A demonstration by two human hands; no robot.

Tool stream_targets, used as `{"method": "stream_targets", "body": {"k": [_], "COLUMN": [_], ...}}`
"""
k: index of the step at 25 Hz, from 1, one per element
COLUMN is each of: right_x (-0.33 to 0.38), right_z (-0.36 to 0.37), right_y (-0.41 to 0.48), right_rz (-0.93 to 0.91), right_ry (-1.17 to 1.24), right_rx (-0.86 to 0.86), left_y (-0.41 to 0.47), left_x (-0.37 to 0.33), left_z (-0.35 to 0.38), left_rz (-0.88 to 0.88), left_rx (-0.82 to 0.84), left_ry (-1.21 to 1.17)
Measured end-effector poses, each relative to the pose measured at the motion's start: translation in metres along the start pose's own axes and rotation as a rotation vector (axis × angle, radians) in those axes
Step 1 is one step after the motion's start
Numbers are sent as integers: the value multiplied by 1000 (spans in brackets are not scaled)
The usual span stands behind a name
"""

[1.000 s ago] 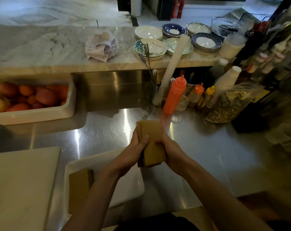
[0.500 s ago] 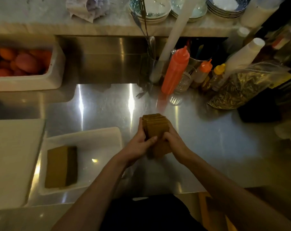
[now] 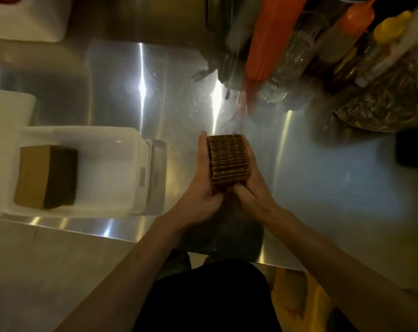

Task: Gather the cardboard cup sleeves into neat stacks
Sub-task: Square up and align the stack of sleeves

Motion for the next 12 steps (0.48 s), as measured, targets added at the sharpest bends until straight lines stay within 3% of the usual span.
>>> {"method": "stream_targets", "body": {"k": [6,12], "right_x": [-18,-16], "right_z": [-12,-16], "right_y": [-1,5], "right_rz": [103,51], "right_ry": [76,3], "right_rx": [97,154], "left_y": [4,6], "left_x": [9,2], "left_z": [20,25], "left_rz": [-86,-74], "left_rx": [-116,-158], "left_ry": [-37,-34]}}
Point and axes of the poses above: each hand's wrist, its own y-axis towards the middle knuckle, its own z-axis out of the palm, x = y × z, the point moved 3 cm from there along y, towards the middle knuckle, and after that the axes turned 4 degrees about y, right-handed, at the moved point
